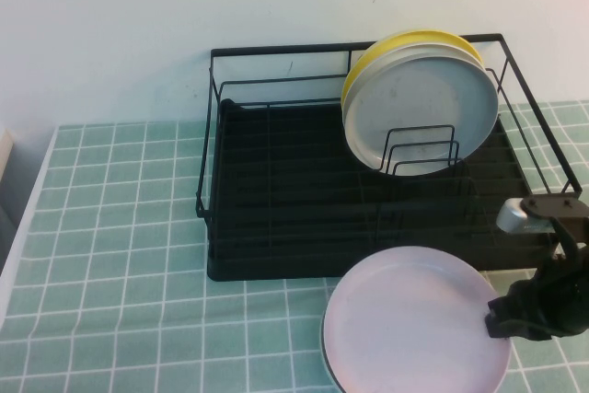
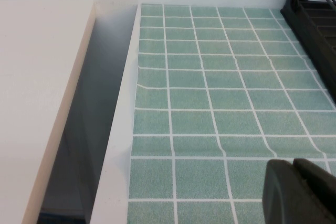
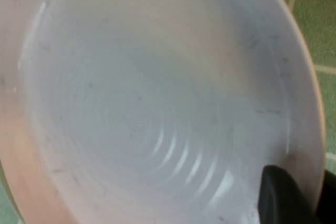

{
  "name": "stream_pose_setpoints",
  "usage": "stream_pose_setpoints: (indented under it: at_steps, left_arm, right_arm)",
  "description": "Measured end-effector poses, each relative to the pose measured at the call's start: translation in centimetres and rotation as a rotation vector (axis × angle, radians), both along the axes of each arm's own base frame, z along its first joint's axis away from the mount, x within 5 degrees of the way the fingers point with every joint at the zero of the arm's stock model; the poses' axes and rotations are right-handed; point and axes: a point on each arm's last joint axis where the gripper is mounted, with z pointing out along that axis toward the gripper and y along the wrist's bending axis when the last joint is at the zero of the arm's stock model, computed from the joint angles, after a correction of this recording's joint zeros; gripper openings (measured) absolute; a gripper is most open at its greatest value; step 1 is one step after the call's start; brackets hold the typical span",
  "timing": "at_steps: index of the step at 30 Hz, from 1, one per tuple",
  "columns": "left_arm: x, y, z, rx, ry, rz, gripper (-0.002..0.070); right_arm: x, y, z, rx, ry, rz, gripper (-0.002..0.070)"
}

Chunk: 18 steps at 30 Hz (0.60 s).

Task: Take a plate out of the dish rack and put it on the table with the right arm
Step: Place the plate from the table

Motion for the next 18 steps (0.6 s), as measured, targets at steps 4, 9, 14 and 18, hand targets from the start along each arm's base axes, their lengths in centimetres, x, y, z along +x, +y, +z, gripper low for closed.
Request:
stream_pose_setpoints:
  at_steps: [4,9,14,18]
  left_arm:
    - [0.0,0.0,0.0,0.0,0.0,0.0,-0.0003]
    - [0.0,0.0,0.0,0.0,0.0,0.0,-0.0003]
    - [0.0,0.0,0.0,0.0,0.0,0.0,-0.0003]
    - [0.0,0.0,0.0,0.0,0.0,0.0,-0.0003]
  right_arm:
    - [0.0,0.0,-0.2,0.004,0.007,-0.004,0.0202]
    - [0.3,0.2,0.3,0.019,0.006,0.004,0.0356]
    - [1.1,0.8,1.6,0.061,0.009,0.049,0.0409]
    - [1.5,1.5,3.3,0.116,0.041,0.12,0.0377]
